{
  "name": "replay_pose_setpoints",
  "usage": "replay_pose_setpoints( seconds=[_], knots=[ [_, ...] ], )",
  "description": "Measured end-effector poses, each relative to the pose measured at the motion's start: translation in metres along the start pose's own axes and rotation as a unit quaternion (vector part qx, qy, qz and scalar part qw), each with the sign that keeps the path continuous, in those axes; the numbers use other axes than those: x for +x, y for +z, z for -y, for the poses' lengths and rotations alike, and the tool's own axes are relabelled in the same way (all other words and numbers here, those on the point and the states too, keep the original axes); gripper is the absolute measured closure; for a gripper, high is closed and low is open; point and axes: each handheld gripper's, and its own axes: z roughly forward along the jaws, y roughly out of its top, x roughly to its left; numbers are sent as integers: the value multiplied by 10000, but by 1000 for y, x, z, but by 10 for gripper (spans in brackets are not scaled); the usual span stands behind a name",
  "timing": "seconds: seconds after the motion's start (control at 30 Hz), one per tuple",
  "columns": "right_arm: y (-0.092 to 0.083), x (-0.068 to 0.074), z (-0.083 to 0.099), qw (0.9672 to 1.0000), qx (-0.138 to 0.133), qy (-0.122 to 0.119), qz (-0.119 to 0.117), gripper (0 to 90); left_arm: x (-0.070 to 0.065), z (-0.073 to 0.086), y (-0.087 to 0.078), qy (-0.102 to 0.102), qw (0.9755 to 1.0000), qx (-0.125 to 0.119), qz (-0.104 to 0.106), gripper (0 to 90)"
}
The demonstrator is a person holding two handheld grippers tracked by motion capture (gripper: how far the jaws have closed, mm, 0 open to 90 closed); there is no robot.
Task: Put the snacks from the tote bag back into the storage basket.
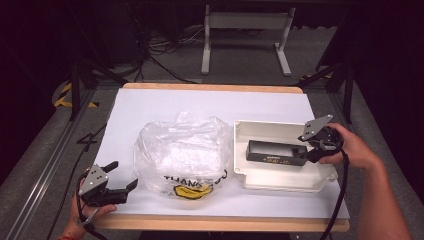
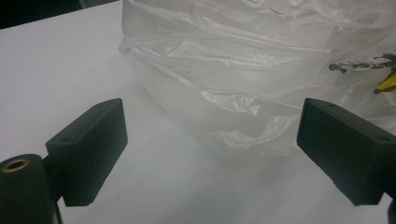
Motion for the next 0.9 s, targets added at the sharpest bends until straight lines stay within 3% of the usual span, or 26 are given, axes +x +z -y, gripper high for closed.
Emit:
replay_pose_setpoints(
  seconds=[0.17, 0.37, 0.47, 0.67, 0.9],
  knots=[
    [-7, 6, -1, 9986, -354, 204, 324, 382, 0, 0, 0, 12, 10000, -7, 10, 96],
    [-12, 11, 0, 9956, -566, 438, 599, 356, 0, 0, 0, 0, 10000, -16, 3, 96],
    [-16, 16, 1, 9912, -758, 668, 855, 337, 0, 0, 0, 2, 10000, 4, 12, 96],
    [-23, 26, 3, 9832, -1103, 938, 1114, 317, 0, 0, 0, 8, 10000, 13, 21, 96],
    [-27, 39, 5, 9784, -1272, 1045, 1249, 305, 0, 0, 1, 9, 10000, 12, 24, 96]
  ],
)
